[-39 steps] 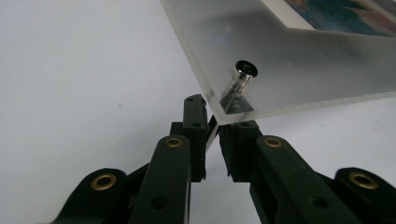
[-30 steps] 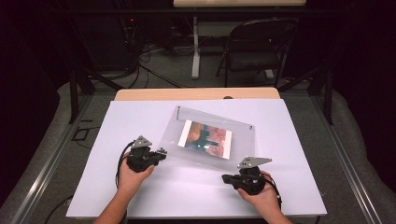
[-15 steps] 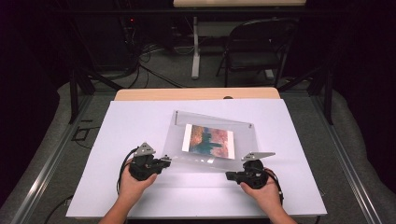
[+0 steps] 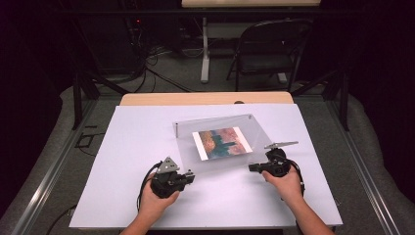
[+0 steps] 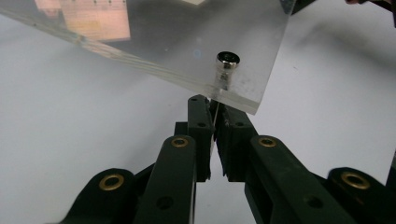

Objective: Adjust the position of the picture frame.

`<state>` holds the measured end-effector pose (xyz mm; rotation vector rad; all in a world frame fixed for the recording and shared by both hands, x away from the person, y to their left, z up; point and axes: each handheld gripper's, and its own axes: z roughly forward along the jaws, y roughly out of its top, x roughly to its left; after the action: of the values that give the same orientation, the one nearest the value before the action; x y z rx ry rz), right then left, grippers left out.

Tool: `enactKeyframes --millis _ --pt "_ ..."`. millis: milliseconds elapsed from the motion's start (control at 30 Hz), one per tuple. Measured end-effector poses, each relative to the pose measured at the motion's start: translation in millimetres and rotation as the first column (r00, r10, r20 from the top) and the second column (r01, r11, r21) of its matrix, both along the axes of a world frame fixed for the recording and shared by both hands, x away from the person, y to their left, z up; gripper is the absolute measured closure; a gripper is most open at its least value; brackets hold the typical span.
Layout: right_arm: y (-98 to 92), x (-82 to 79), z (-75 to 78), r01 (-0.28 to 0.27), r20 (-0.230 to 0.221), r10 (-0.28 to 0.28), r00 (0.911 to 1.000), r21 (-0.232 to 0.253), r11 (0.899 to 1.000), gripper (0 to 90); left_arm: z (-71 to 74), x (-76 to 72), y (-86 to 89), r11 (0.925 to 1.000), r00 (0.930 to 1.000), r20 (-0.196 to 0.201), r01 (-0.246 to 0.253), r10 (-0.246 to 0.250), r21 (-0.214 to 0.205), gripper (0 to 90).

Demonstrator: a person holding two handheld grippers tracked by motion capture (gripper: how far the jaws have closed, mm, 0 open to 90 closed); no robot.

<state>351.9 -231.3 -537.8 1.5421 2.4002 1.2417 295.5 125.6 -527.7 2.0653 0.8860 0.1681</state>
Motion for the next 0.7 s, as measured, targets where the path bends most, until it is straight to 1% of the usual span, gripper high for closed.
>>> enactKeyframes --millis 67,100,133,200,233,267,400,467,533,567,600,667,700 --pt "-4.3 6.0 0.4 0.007 -0.001 -0.007 1.0 -0.007 1.0 90.0 -0.4 -3.0 -6.8 0.9998 0.9999 -0.006 0.012 -0.012 -0.013 84.4" --pt "-6.7 8.9 1.4 0.012 -0.009 -0.012 0.9999 -0.013 1.0 90.0 -0.4 -4.3 -10.2 0.9998 0.9998 -0.005 0.02 -0.02 -0.009 84.4" --pt "-8.5 11.8 1.7 0.017 -0.009 -0.017 0.9998 -0.013 1.0 90.0 -0.5 -5.9 -13.4 0.9995 0.9996 -0.006 0.029 -0.029 -0.014 84.5" --pt "-10.7 16.5 2.6 0.027 -0.004 -0.027 0.9996 -0.029 0.999 90.0 -1.4 -9.5 -19.7 0.999 0.9993 -0.007 0.037 -0.037 -0.023 84.6" --pt "-11.5 18.1 3.2 0.034 -0.006 -0.034 0.9994 -0.037 0.999 90.0 -1.4 -9.5 -19.7 0.999 0.9993 -0.007 0.037 -0.037 -0.023 84.6" --pt "-12.3 19.6 3.4 0.037 -0.008 -0.038 0.9993 -0.041 0.998 90.0 -1.7 -12.9 -23.9 0.9984 0.9986 -0.011 0.052 -0.053 -0.023 84.7" --pt "-14.4 23.7 1.1 0.054 -0.005 -0.055 0.9985 -0.037 0.998 90.0 -3.4 -17.4 -31.2 0.9973 0.9974 -0.016 0.07 -0.071 -0.02 84.7" --pt "-15.2 24.8 -0.6 0.058 -0.013 -0.059 0.9982 -0.042 0.997 90.0 -4.1 -17.4 -32.5 0.997 0.997 -0.021 0.074 -0.075 -0.021 84.5" --pt "-16.6 24.6 -1.7 0.065 -0.008 -0.065 0.9978 -0.044 0.997 90.0 -5.3 -15.4 -34.5 0.9966 0.9964 -0.033 0.076 -0.077 -0.029 84.2" --pt "-16.6 24.6 -1.7 0.065 -0.008 -0.065 0.9978 -0.044 0.997 90.0 -5.3 -15.4 -34.5 0.9966 0.9964 -0.033 0.076 -0.077 -0.029 84.0" --pt "-19.9 22.5 -0.3 0.068 -0.006 -0.068 0.9977 -0.04 0.997 90.0 -6.1 -14.3 -35.2 0.9962 0.9959 -0.04 0.08 -0.082 -0.035 83.8" --pt "-24.6 17.2 3.3 0.076 0.001 -0.076 0.9971 -0.035 0.997 90.0 -6.8 -14.5 -36.2 0.9962 0.9961 -0.036 0.079 -0.081 -0.036 83.8" --pt "-27.4 13.7 5.4 0.076 0.01 -0.076 0.9971 -0.034 0.997 90.0 -6.7 -14.4 -36.7 0.996 0.9957 -0.034 0.085 -0.086 -0.027 83.7"
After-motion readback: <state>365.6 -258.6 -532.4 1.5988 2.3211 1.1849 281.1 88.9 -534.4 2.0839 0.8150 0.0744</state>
